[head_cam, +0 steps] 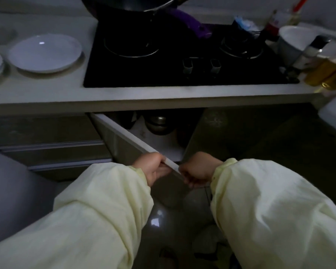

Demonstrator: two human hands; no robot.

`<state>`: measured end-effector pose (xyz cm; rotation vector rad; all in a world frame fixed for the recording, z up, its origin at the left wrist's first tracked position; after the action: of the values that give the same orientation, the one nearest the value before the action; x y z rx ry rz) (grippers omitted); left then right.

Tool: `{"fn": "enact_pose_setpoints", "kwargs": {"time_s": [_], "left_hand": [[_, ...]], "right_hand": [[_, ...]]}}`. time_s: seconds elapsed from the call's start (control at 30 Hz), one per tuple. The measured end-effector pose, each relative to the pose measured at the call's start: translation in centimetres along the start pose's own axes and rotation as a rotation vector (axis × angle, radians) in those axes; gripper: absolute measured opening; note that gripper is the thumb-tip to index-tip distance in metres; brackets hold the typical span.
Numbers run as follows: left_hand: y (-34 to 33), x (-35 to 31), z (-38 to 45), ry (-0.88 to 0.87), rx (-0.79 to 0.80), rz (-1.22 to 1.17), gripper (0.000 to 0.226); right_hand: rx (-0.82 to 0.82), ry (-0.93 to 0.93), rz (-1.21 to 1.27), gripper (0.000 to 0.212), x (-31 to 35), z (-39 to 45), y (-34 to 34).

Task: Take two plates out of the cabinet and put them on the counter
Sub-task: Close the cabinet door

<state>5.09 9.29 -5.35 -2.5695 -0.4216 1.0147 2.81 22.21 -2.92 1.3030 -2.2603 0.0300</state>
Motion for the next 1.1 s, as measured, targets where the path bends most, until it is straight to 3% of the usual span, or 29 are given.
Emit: {"fn": "enact_pose_setpoints", "kwargs": {"time_s": [0.17,0.37,0.47,0.6,0.73,0.9,0.97,1.1], "left_hand": [[-2.5,-1.9,3.7,-0.036,0.044,-0.172,0.016],[-4.1,-5.4,6.9,-0.087,0.098,-0.217,0.031],[-4.8,-7.3,8.3,-0.08,0.117,-0.173,0.036],[-4.5,-9.7,9.4,-0.086,0.094,-0.284,0.028],[-3.5,-11.3,10.2,-0.109,0.077,-0.388,0.02],[-2.4,-11.8,10.2,-0.126,0.068,-0.459,0.03],[-2.4,-11.6,10.1,-0.15,0.074,-0.493,0.045],[-2.6,-11.8,10.4,-0.196,0.073,-0.573,0.062]], "right_hand": [[-0.109,0.006,-0.061,0.022,0.0,0.4,5.5],[-0.329,0.063,0.283,0.005,0.8,2.0,9.8],[-0.293,0.087,0.636,0.019,1.2,3.3,10.5],[-0.302,0.181,1.13,0.017,2.7,5.6,11.4],[-0.331,0.252,1.266,0.026,4.9,6.8,12.5],[-0.26,0.469,1.47,0.053,6.7,8.3,12.6],[-0.242,0.515,1.539,0.06,6.8,8.8,12.7],[-0.21,0.553,1.61,0.051,7.0,9.5,12.7]]}}
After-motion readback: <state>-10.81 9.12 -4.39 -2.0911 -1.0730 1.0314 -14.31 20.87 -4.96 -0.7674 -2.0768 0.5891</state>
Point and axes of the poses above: each hand's wrist, its own z-axis towards the middle knuckle, its own y-axis out of the back of the hand, x = y × z, the point moved 8 cm from there along z, towards the middle knuckle, and after that the axes turned 14 degrees about x, right-handed, at the moved point
